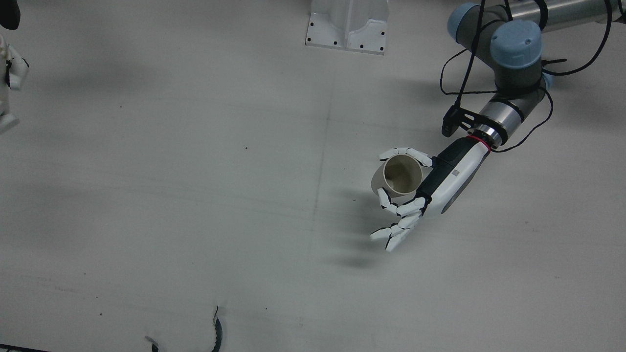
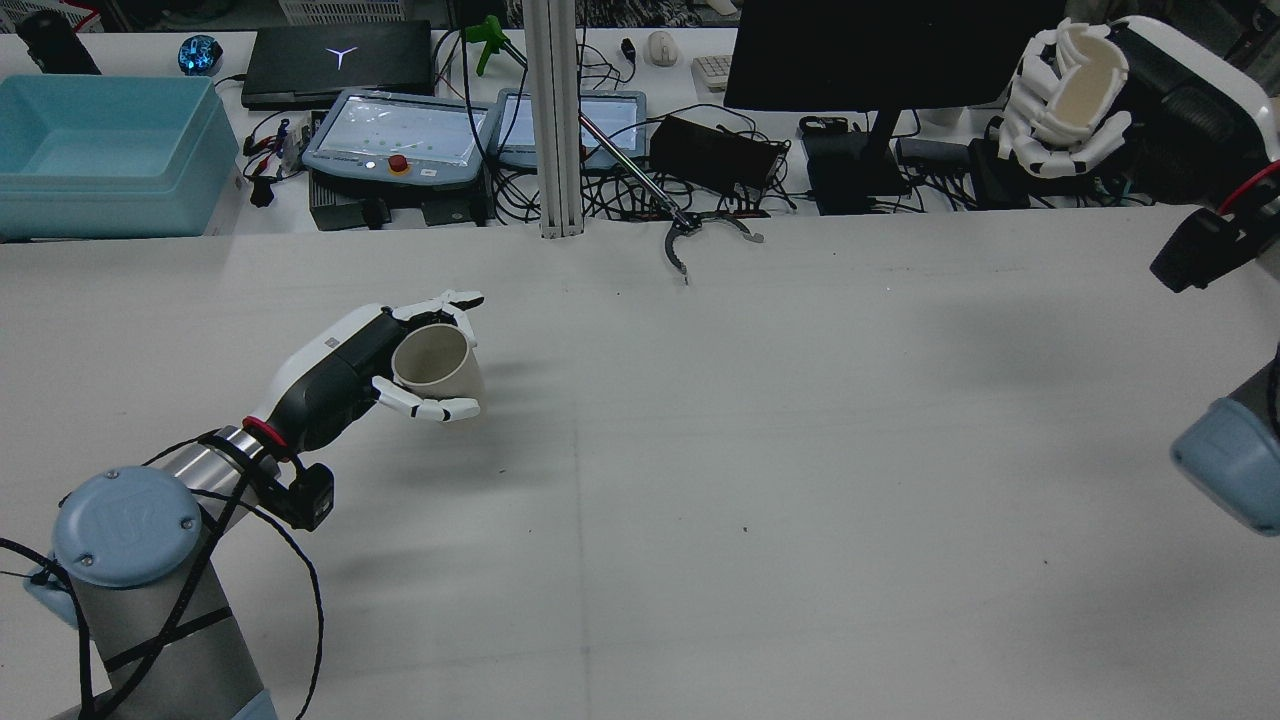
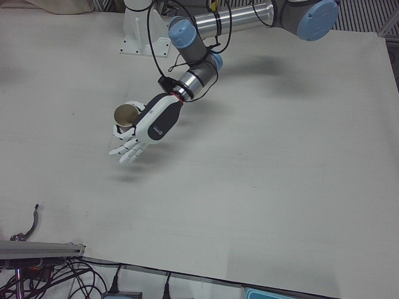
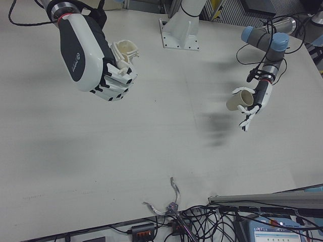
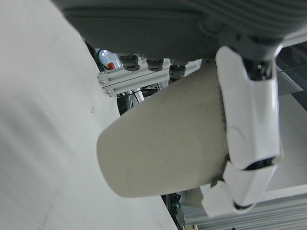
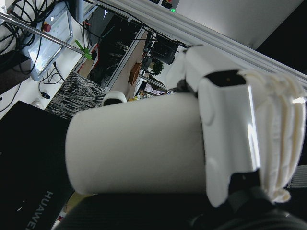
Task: Pour water
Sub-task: 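Lift both cups and bring them toward the table center, then tilt the white cup in the right hand over the beige cup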
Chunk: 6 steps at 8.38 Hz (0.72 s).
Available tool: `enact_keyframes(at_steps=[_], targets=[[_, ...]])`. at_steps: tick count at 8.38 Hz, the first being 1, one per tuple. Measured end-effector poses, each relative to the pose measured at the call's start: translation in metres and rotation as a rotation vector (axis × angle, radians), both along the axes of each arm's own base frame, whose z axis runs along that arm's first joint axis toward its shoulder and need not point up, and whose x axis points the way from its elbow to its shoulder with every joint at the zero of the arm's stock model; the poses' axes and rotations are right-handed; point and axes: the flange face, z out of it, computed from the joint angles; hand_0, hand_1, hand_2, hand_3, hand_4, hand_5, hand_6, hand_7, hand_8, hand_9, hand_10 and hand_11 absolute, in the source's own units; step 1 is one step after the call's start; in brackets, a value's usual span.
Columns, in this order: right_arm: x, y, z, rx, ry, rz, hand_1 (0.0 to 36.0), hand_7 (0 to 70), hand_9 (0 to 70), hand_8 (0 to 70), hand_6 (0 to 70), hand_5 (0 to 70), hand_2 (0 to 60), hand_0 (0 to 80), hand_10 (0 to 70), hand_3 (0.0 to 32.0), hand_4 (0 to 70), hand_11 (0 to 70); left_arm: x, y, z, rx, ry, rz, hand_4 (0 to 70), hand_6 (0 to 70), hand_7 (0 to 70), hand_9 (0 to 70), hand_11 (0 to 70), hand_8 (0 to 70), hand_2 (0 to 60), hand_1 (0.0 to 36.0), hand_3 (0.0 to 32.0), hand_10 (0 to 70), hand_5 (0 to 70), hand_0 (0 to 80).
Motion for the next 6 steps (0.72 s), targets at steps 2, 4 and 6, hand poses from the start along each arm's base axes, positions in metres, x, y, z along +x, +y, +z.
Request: enact_keyframes(at_steps=[2, 4, 6], targets=[[0.001, -0.016, -0.049, 0.063, 0.010, 0.009, 36.0, 70.0, 70.0, 63.1, 70.0, 70.0, 60.0, 80.0, 59.3, 0.0, 70.0, 70.0, 0.003, -0.011, -0.050, 0.091, -0.051, -0.022, 54.9, 8.1, 15.9, 2.6, 5.2, 2.1, 60.0, 34.2, 0.0, 2.2, 70.0, 56.8], [-0.041, -0.035, -0.107, 0.132, 0.140, 0.005, 36.0, 70.0, 70.0, 63.0, 70.0, 70.0, 60.0, 80.0, 58.7, 0.0, 70.0, 70.0, 0.000, -0.017, -0.070, 0.127, -0.066, -0.042, 55.6, 8.3, 16.2, 2.4, 4.6, 2.1, 60.0, 34.9, 0.0, 1.8, 70.0, 57.3], [-0.130, -0.043, -0.145, 0.185, 0.285, -0.029, 36.0, 70.0, 70.0, 61.1, 70.0, 70.0, 60.0, 80.0, 55.9, 0.0, 70.0, 70.0, 0.004, -0.017, -0.091, 0.162, -0.075, -0.049, 56.9, 8.9, 16.6, 2.7, 4.9, 2.3, 60.0, 34.3, 0.0, 2.1, 70.0, 57.1]])
